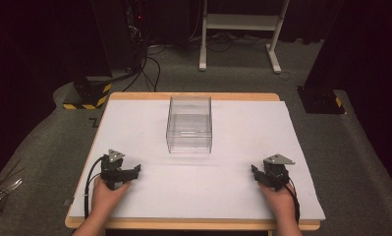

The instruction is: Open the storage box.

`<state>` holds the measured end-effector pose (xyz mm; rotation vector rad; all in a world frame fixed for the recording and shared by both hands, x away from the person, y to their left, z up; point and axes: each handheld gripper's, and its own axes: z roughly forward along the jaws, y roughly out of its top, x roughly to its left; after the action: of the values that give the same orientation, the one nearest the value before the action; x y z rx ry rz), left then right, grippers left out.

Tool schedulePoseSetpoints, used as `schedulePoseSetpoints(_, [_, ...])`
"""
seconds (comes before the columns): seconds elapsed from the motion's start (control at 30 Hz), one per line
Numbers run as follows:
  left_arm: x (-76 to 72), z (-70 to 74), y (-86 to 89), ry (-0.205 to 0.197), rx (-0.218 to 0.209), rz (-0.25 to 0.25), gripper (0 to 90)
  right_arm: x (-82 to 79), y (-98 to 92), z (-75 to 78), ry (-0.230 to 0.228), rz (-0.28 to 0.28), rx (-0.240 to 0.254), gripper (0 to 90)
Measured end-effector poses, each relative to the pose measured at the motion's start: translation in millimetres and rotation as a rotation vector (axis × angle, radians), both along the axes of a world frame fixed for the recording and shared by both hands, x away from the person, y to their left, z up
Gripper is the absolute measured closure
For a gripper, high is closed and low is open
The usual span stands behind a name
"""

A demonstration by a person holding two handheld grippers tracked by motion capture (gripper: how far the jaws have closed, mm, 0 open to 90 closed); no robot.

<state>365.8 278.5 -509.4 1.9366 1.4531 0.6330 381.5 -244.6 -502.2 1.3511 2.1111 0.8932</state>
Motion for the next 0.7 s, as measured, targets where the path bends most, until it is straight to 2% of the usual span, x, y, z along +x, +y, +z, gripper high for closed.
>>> schedulePoseSetpoints(0.2, [0.1,-0.2,-0.2,0.001,-0.005,0.001,10.8,0.3,-0.6,0.0,0.005,-0.001,0.007,45.5])
schedulePoseSetpoints(0.47, [-0.2,-0.2,-0.4,-0.002,0.004,0.001,11.0,-1.7,1.9,0.0,-0.015,0.001,-0.018,44.9])
schedulePoseSetpoints(0.7, [-0.3,-0.2,-0.5,-0.003,0.005,0.001,10.9,-1.4,0.5,0.5,-0.012,-0.005,-0.005,43.7])
